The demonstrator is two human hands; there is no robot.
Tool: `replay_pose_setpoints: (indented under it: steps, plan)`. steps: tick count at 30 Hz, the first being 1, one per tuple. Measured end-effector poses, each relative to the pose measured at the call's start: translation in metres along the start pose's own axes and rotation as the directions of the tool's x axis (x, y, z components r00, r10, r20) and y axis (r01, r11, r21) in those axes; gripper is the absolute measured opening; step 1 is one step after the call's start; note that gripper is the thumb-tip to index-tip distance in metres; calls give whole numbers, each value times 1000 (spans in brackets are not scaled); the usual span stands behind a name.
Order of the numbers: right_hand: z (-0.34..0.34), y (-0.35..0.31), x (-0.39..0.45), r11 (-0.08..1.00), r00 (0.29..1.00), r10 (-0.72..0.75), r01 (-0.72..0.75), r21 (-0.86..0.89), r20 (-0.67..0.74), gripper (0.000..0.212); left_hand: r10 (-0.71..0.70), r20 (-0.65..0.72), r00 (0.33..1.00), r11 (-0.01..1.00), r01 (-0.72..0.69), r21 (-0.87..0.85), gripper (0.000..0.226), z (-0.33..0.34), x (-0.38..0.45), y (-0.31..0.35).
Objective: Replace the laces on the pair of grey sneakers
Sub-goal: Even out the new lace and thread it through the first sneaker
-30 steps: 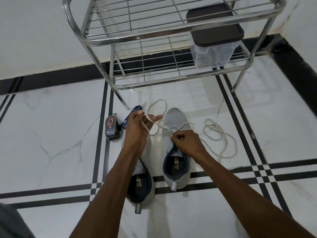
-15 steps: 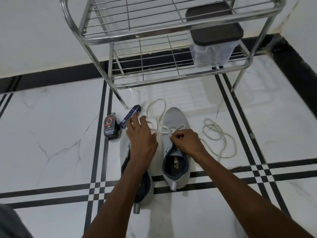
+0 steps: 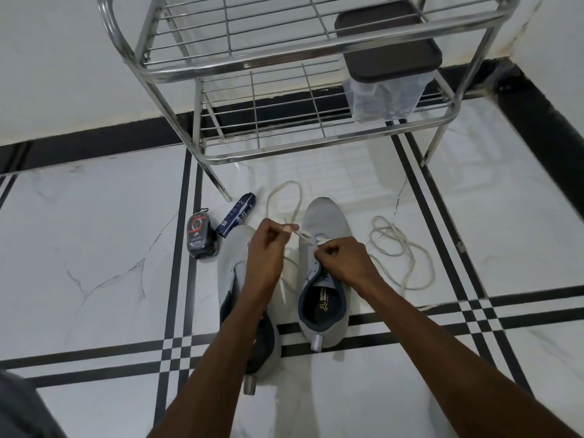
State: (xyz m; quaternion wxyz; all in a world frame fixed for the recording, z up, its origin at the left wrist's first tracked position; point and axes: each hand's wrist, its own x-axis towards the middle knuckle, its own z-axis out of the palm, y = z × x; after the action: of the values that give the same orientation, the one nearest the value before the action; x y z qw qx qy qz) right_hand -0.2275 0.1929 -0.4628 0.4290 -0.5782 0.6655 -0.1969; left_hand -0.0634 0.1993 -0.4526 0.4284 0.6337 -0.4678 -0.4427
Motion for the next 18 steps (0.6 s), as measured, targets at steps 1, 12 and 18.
replay_pose_setpoints:
  steps: [1, 12, 18]
  plan:
    - [-1, 0, 0, 1000, 1000, 6, -6, 9, -1, 26, -90, 36, 995, 984, 95, -150, 14, -2, 0, 5]
    - [7, -2, 1, 1000, 1000, -17, 17, -18, -8, 33, 38, -17, 999, 937, -30, 349, 14, 0, 0, -17]
    - [5, -2, 4, 993, 997, -67, 70, -96, 38, 34, 157, 213, 964, 583, -264, 768, 35, 10, 18, -16]
